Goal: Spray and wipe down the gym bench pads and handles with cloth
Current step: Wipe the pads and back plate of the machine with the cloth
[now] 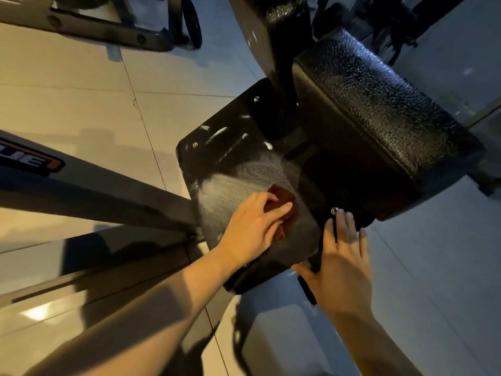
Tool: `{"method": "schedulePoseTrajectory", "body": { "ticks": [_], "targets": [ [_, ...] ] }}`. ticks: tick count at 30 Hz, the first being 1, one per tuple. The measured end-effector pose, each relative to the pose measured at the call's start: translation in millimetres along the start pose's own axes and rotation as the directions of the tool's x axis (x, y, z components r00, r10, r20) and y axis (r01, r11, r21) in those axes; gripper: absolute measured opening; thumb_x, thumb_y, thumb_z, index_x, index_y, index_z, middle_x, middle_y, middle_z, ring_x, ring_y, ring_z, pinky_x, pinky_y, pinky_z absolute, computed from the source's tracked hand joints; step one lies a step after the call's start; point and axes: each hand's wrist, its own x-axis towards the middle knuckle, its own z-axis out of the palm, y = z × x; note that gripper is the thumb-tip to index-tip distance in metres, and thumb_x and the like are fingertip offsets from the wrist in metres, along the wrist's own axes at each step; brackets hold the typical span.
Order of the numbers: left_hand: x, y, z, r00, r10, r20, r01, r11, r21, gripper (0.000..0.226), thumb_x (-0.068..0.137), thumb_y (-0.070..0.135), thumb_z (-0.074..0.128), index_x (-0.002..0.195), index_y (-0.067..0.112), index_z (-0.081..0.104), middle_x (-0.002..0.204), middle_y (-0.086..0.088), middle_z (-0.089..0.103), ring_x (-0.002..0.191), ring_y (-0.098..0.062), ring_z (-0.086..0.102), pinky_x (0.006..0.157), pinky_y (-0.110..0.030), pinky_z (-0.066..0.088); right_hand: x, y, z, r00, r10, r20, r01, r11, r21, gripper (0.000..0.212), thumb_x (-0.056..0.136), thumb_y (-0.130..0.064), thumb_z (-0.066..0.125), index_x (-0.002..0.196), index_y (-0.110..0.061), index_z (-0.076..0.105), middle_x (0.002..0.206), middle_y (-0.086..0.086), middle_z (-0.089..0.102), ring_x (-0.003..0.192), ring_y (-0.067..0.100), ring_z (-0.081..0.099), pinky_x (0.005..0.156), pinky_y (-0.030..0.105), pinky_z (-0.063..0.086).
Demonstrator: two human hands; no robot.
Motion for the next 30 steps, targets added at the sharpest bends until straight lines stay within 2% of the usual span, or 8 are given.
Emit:
{"method": "schedulePoseTrajectory", "body": {
  "ticks": [2, 5, 8, 16, 18, 22, 24, 30],
  "targets": [
    [3.0, -29.4, -3.9, 0.966, -0.222, -0.131, 0.222, 0.975, -0.014, 0.042, 0.098, 0.025, 0.059, 0.140, 0.022, 0.063, 0.130, -0.012, 0.054, 0.118, -0.031, 0.052, 0.100, -0.042, 0.043, -0.7, -0.5, 1.3, 1.000, 0.001, 0.007, -0.001, 1.000, 0.018, 0.114, 0.071, -0.072, 0.074, 0.153, -0.002, 0.038, 0.165, 0.018, 0.024, 0.155, 0.033, 0.018, 0.125, 0.050, 0.015],
    [13.4, -72.4, -16.4, 0.725, -0.658, -0.204, 0.657, 0.749, -0.079, 0.039, 0.102, 0.028, 0.056, 0.140, 0.022, 0.062, 0.129, -0.010, 0.052, 0.117, -0.032, 0.053, 0.102, -0.041, 0.044, -0.5, -0.8, 1.8, 1.000, 0.001, 0.020, -0.001, 1.000, 0.011, 0.110, 0.077, -0.076, 0.060, 0.155, -0.002, 0.034, 0.167, 0.018, 0.020, 0.156, 0.033, 0.014, 0.126, 0.051, 0.013],
    [19.2, -67.4, -23.2, 0.584, -0.795, -0.164, 0.795, 0.601, -0.082, 0.039, 0.103, 0.030, 0.053, 0.140, 0.020, 0.062, 0.132, -0.014, 0.049, 0.118, -0.037, 0.054, 0.105, -0.046, 0.043, -2.0, -0.7, 1.7, 1.000, 0.005, 0.014, -0.005, 1.000, 0.024, 0.108, 0.079, -0.078, 0.041, 0.155, -0.001, 0.035, 0.167, 0.018, 0.021, 0.156, 0.034, 0.015, 0.126, 0.051, 0.012],
    [31.1, 48.5, 5.0, 0.990, -0.140, -0.027, 0.137, 0.985, -0.109, 0.041, 0.095, 0.026, 0.061, 0.136, 0.022, 0.065, 0.118, -0.004, 0.051, 0.110, -0.025, 0.051, 0.089, -0.037, 0.047, -0.5, -2.2, -0.2, 1.000, 0.003, 0.002, -0.003, 1.000, -0.025, 0.114, 0.070, -0.069, 0.076, 0.152, 0.001, 0.040, 0.165, 0.020, 0.026, 0.155, 0.034, 0.018, 0.125, 0.053, 0.017],
    [29.2, 23.3, 2.2, 0.990, -0.125, -0.058, 0.122, 0.991, -0.049, 0.040, 0.095, 0.023, 0.063, 0.134, 0.020, 0.067, 0.120, -0.007, 0.053, 0.111, -0.027, 0.051, 0.091, -0.036, 0.044, -1.6, -1.8, 0.2, 1.000, 0.002, 0.014, -0.002, 1.000, -0.022, 0.113, 0.073, -0.073, 0.071, 0.153, 0.000, 0.038, 0.166, 0.019, 0.024, 0.156, 0.034, 0.016, 0.125, 0.053, 0.017],
    [32.5, -52.1, -18.0, 0.794, -0.587, -0.155, 0.580, 0.809, -0.094, 0.038, 0.100, 0.021, 0.058, 0.137, 0.020, 0.065, 0.124, -0.010, 0.052, 0.117, -0.033, 0.052, 0.101, -0.040, 0.043, -3.3, -2.1, 2.3, 1.000, 0.013, -0.003, -0.013, 1.000, 0.010, 0.108, 0.079, -0.078, 0.039, 0.156, -0.002, 0.034, 0.167, 0.017, 0.021, 0.156, 0.034, 0.014, 0.125, 0.053, 0.016],
    [31.4, -49.6, -24.3, 0.767, -0.631, -0.113, 0.630, 0.775, -0.052, 0.037, 0.101, 0.023, 0.056, 0.137, 0.021, 0.065, 0.128, -0.011, 0.051, 0.119, -0.033, 0.051, 0.104, -0.045, 0.045, -4.2, -0.9, 4.3, 1.000, -0.002, -0.012, 0.002, 1.000, 0.014, 0.108, 0.079, -0.077, 0.044, 0.155, -0.001, 0.035, 0.166, 0.018, 0.022, 0.156, 0.035, 0.016, 0.125, 0.054, 0.018],
    [14.4, 50.2, 6.1, 0.982, -0.181, -0.060, 0.174, 0.979, -0.103, 0.040, 0.093, 0.020, 0.062, 0.132, 0.022, 0.070, 0.127, -0.005, 0.054, 0.116, -0.024, 0.050, 0.095, -0.037, 0.047, -0.6, -3.1, 1.3, 1.000, 0.004, 0.003, -0.003, 0.999, -0.042, 0.116, 0.071, -0.073, 0.073, 0.153, 0.001, 0.038, 0.165, 0.020, 0.023, 0.155, 0.034, 0.017, 0.125, 0.054, 0.017]
  ]
}}
